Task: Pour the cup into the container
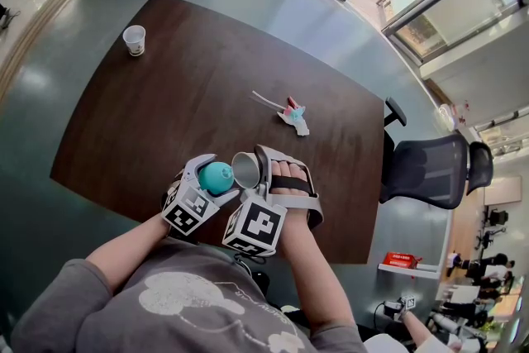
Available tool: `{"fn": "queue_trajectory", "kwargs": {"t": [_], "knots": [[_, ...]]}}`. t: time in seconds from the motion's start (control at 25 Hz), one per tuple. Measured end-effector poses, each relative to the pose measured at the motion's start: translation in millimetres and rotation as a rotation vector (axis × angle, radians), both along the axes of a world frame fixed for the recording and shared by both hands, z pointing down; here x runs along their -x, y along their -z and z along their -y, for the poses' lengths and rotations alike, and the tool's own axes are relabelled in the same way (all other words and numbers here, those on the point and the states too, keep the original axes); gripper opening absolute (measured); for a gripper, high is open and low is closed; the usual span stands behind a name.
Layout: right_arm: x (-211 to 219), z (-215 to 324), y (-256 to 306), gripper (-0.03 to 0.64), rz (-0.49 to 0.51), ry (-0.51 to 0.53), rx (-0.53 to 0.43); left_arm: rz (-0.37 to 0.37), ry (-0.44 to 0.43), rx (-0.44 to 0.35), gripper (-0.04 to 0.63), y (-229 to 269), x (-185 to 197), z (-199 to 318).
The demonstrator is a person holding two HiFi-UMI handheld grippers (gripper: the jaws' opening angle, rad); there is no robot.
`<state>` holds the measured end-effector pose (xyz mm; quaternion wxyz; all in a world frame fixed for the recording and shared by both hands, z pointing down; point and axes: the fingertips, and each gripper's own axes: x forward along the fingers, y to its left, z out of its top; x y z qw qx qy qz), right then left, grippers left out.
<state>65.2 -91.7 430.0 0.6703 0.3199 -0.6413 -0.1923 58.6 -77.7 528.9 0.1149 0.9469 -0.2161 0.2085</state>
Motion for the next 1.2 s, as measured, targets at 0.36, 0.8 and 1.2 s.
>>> {"fn": "queue_trajectory", "kwargs": {"t": [0.36, 0.8, 1.2], "knots": [[0, 1, 1, 0.293, 0.022, -0.01, -0.015, -0.006, -0.002, 0.005, 0.419, -1, -1, 0], [7, -3, -3, 0.293, 0.219, -0.078, 0.031, -0.031, 0.008, -0.005, 0.419, 7, 2, 3], [1, 7, 21, 0.293, 0.701, -0.228, -0.027, -0.071, 0.041, -0.018, 0.419, 12, 8, 11]]}}
